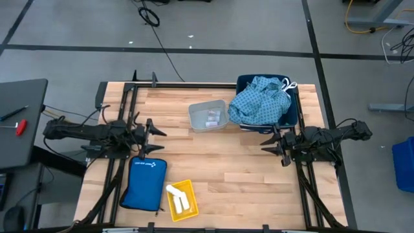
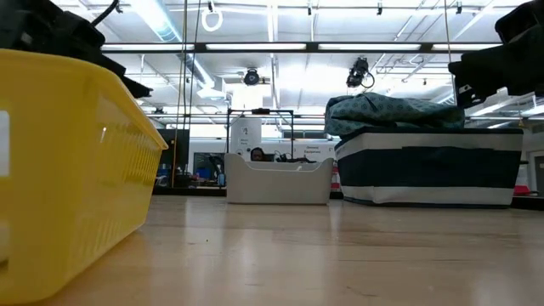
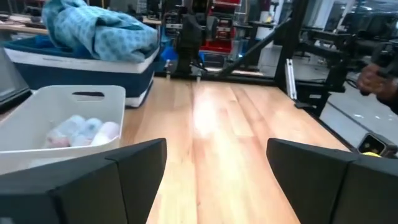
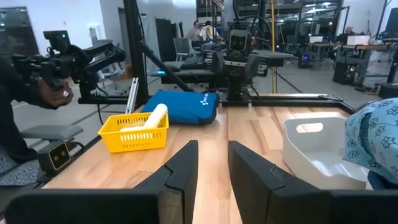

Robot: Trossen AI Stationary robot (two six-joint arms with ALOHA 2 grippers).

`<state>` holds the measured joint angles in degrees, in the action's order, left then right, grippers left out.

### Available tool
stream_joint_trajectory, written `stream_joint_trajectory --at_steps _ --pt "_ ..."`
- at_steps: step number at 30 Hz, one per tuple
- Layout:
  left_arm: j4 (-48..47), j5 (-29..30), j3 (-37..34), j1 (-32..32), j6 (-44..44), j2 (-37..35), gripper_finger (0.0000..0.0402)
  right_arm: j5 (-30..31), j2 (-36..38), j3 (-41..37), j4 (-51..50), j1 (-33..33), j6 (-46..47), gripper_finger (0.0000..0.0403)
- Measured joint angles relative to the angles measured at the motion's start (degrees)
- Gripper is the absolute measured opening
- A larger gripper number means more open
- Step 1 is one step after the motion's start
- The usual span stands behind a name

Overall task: Pick & place medical supplies in basket/bin
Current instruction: Return to Home Position

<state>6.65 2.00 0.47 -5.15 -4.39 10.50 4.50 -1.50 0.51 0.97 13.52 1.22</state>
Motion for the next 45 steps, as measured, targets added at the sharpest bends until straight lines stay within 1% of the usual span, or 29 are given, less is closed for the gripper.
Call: stream_joint_trajectory --at_steps 3,6,7,15,19,45 --pt "-0.82 0.79 0.00 0.00 0.59 -0.95 0.0279 -1.02 0.00 0.00 -0.20 0.00 -0.09 0.0094" --pt "-2.37 1.89 0.00 0.00 0.71 -1.43 0.0279 -4.39 0.00 0.00 -0.77 0.00 0.28 0.0094" --pt "-2.38 2.44 -0.01 0.00 0.63 -1.46 0.0279 -4.69 0.00 0.00 -0.79 0.02 0.43 0.0094" --pt "-2.47 3.37 -0.02 -0.02 -0.17 -1.42 0.0279 -4.64 -0.28 0.00 -0.81 0.02 -1.05 0.0094" --pt "-2.63 3.78 -0.04 -0.02 -2.32 -1.23 0.0279 -4.64 -1.32 0.00 -0.82 0.02 -0.11 0.0094" --pt "-1.96 3.78 -0.08 -0.02 -1.83 -1.13 0.0279 -4.66 -1.92 -0.02 -0.79 0.02 -0.60 0.0094"
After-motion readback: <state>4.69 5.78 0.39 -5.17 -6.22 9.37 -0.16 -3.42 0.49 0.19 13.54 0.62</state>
